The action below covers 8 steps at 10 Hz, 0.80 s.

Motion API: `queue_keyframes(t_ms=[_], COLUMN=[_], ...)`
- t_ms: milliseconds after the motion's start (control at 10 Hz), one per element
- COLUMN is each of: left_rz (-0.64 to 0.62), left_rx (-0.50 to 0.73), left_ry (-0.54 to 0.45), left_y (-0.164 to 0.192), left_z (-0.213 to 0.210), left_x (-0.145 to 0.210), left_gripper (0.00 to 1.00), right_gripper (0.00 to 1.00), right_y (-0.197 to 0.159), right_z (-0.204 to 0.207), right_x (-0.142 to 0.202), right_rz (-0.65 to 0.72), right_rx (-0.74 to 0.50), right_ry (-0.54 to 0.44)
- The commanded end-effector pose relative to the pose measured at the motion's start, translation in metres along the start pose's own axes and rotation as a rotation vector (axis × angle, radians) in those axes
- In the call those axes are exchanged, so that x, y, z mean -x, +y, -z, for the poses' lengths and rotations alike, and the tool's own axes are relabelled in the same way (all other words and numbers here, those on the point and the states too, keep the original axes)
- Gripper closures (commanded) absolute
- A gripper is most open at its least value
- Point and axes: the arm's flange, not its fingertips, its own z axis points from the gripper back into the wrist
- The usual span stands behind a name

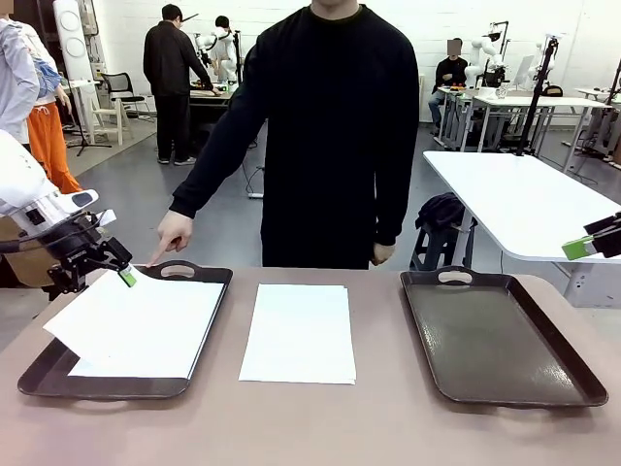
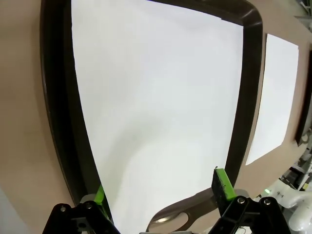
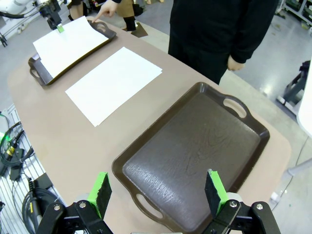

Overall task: Sort the A4 documents.
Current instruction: Place the A4 Paper in the designated Handle tray.

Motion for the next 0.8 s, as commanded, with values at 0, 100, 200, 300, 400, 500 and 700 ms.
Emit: queue_keyframes(t_ms=[0, 100, 200, 300, 400, 500, 700], left_rz=[-0.023, -0.030, -0.049, -0.089, -0.103, -0.110, -0.112], left_rx=[-0.116, -0.178, -0.227, -0.270, -0.296, -0.298, -0.313], left_ry=[-0.022, -0.032, -0.043, -0.055, -0.066, -0.075, -0.100], left_y=[-0.019, -0.022, -0.021, -0.013, -0.009, -0.006, -0.004], left_z=[-0.005, -0.007, -0.009, -0.010, -0.013, -0.014, -0.021], left_x=[0.018, 0.021, 0.022, 0.023, 0.022, 0.022, 0.022], left_gripper=[0.00, 0.00, 0.00, 0.00, 0.00, 0.00, 0.00], right_gripper=[0.00, 0.00, 0.00, 0.00, 0.00, 0.00, 0.00], right_y=[0.000, 0.000, 0.000, 0.000, 0.000, 0.000, 0.000], right_z=[0.002, 0.002, 0.002, 0.002, 0.002, 0.002, 0.002], right_x=[0.000, 0.000, 0.000, 0.000, 0.000, 0.000, 0.000], right_rz=[0.000, 0.000, 0.000, 0.000, 0.000, 0.000, 0.000], right_rx=[-0.010, -0.010, -0.010, -0.010, -0.010, -0.010, -0.010], right_ry=[-0.002, -0.002, -0.002, -0.002, -0.002, -0.002, -0.002])
